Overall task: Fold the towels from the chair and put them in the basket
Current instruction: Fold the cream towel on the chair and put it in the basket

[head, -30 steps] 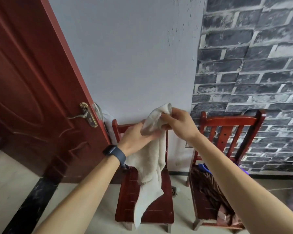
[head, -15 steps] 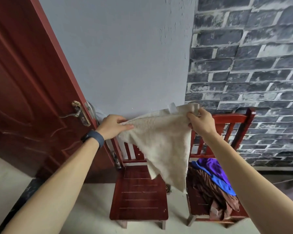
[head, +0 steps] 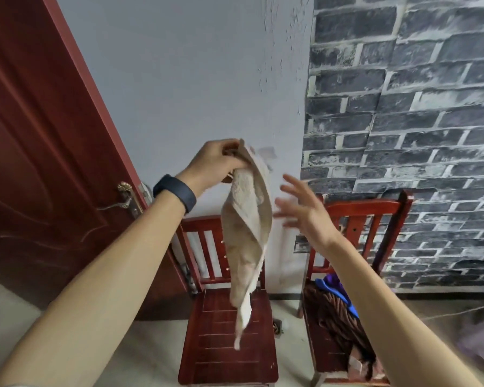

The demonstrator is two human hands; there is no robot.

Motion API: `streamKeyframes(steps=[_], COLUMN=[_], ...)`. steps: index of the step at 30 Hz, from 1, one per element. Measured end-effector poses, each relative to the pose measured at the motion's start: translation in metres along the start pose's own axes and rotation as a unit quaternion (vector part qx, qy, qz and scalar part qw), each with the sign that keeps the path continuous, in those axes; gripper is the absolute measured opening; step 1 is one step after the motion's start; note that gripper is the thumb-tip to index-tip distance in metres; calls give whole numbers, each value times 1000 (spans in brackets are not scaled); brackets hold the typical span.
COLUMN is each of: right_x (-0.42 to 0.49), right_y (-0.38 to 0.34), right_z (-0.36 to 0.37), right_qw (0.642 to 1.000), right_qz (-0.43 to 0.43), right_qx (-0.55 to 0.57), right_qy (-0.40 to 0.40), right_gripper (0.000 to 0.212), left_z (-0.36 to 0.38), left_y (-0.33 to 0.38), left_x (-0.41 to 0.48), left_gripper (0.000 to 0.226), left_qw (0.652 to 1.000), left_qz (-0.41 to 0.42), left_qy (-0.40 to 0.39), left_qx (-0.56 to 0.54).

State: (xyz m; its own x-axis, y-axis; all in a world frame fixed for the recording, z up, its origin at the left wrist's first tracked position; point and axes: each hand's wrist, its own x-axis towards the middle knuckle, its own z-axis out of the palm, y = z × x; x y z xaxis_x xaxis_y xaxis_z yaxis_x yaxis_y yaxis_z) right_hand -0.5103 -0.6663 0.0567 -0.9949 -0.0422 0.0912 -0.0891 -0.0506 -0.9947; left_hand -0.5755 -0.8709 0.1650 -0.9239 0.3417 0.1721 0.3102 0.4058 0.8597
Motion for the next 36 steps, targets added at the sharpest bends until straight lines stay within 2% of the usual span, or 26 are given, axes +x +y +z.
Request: streamKeyframes(steps=[2, 3, 4, 5, 6, 7, 9, 10, 12, 13, 15, 16, 18, 20, 23, 26, 29, 31, 34, 36], right_x=[-10, -12, -12, -12, -11, -10, -7, -4, 3, 5, 6, 3, -5, -17, -37, -53, -61, -62, -62, -60], right_y=[15, 20, 23, 22, 18, 14, 10, 10, 18, 22, 34, 41, 57, 70, 91, 103, 116, 131, 146, 150], right_z=[3, 7, 11, 17, 23, 28, 34, 36, 35, 35, 35, 36, 35, 35, 39, 42, 28, 9, -26, -42], right_qw=[989, 981, 976, 974, 976, 982, 992, 991, 980, 972, 955, 953, 960, 964, 963, 981, 985, 973, 948, 937], right_qz=[66, 83, 76, 59, 39, 23, 12, -1, -21, -12, 25, 45, 78, 108, 134, 114, 126, 158, 190, 196], right_qx=[-105, -134, -145, -156, -160, -151, -128, -128, -176, -218, -295, -300, -257, -218, -192, -149, -95, -102, -127, -158], right_qy=[-79, -117, -143, -155, -145, -112, -19, 28, 85, 89, 27, -20, -80, -103, -135, -49, 61, 131, 221, 242], right_gripper=[89, 89, 78, 57, 39, 34, 35, 34, 34, 37, 37, 34, 31, 41, 42, 31, 15, 17, 18, 21], left_z=[-18, -25, -31, -36, -39, -39, -30, -17, 16, 34, 63, 73, 85, 90, 95, 93, 87, 76, 47, 34], left_y=[22, 32, 38, 43, 42, 39, 15, -3, -46, -64, -86, -95, -111, -123, -142, -152, -158, -163, -178, -187], left_x=[5, 7, 11, 15, 18, 20, 17, 6, -28, -46, -71, -77, -85, -94, -105, -114, -122, -126, -127, -128], left_gripper=[17, 17, 17, 19, 25, 36, 63, 68, 60, 57, 56, 48, 34, 26, 24, 19, 11, 9, 13, 12], left_qw=[996, 993, 992, 989, 986, 982, 979, 981, 977, 978, 983, 982, 980, 979, 975, 967, 931, 899, 861, 875], left_qz=[-8, -6, -5, -6, -10, -20, -68, -98, -141, -158, -178, -188, -195, -197, -221, -245, -285, -302, -321, -331], left_qy=[-19, -21, -17, -12, -3, 9, 61, 98, 155, 132, 40, 20, 42, 51, 14, -3, 48, 104, 196, 201], left_qx=[-92, -114, -128, -145, -166, -189, -180, -136, -46, -24, -19, -26, -14, 8, 17, -72, -223, -298, -343, -290])
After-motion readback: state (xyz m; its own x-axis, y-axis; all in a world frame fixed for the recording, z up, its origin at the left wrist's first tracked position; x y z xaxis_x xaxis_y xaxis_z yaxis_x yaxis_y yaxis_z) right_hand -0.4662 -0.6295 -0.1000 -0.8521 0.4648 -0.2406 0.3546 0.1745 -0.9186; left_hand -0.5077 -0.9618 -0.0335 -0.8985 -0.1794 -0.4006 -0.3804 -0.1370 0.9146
